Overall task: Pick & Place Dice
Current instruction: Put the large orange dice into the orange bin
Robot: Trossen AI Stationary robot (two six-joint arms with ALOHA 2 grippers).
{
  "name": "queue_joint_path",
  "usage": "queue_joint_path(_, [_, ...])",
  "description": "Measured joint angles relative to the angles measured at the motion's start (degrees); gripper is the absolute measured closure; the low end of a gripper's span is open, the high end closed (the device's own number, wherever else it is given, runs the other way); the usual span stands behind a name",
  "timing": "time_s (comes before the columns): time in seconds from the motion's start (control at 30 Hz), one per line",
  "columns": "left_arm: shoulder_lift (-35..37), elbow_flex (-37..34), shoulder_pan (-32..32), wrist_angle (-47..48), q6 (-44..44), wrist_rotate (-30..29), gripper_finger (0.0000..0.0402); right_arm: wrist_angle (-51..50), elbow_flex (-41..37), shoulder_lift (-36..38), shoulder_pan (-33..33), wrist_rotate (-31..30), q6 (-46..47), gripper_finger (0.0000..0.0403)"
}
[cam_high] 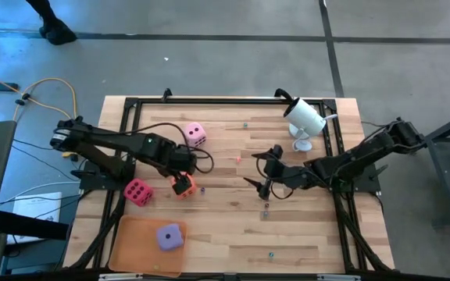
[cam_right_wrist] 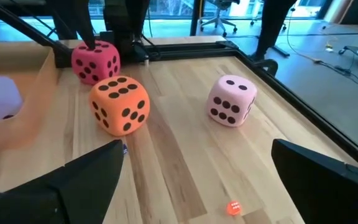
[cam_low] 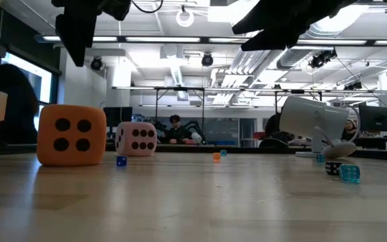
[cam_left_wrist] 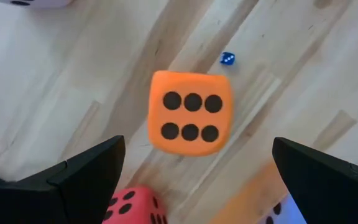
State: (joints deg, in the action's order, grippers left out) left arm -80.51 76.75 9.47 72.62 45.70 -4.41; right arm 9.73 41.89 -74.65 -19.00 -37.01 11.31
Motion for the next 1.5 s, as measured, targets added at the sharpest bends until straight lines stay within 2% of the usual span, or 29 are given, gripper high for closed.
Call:
queue_joint_path(0.2, [0.1, 0.0, 0.1, -0.5, 9.5, 0.4, 0.0004, 0.0, 0.0, 0.0, 0.0, 2.4, 0.0, 0.0004])
queue_joint_path(0.33, [0.1, 0.0, 0.0, -5.0, 15.8, 0.4, 0.0004, 0.0, 0.0, 0.0, 0.0, 4.3, 0.0, 0.0004])
queue_joint_path(0.5, [0.0, 0.0, 0.7, -8.4, 27.3, 5.7, 0.0004, 0.0, 0.0, 0.0, 0.0, 7.5, 1.4, 0.0004])
queue_joint_path(0.83, [0.1, 0.0, 2.8, -10.4, 44.4, 6.2, 0.0004, 0.0, 0.0, 0.0, -0.1, 7.6, 1.5, 0.0004])
queue_joint_path(1.03, [0.0, 0.0, 2.9, -13.6, 47.1, 5.8, 0.0004, -0.1, 0.0, 0.0, -0.1, 7.6, 1.5, 0.0004])
queue_joint_path(1.23, [0.0, 0.0, 2.2, -16.5, 43.9, 4.4, 0.0004, -0.1, 0.0, 0.0, -0.1, 7.6, 1.5, 0.0004])
queue_joint_path(1.5, [0.0, 0.0, 1.4, -13.2, 52.5, 4.1, 0.0004, -0.1, 0.0, 0.0, -0.1, 7.6, 1.5, 0.0004])
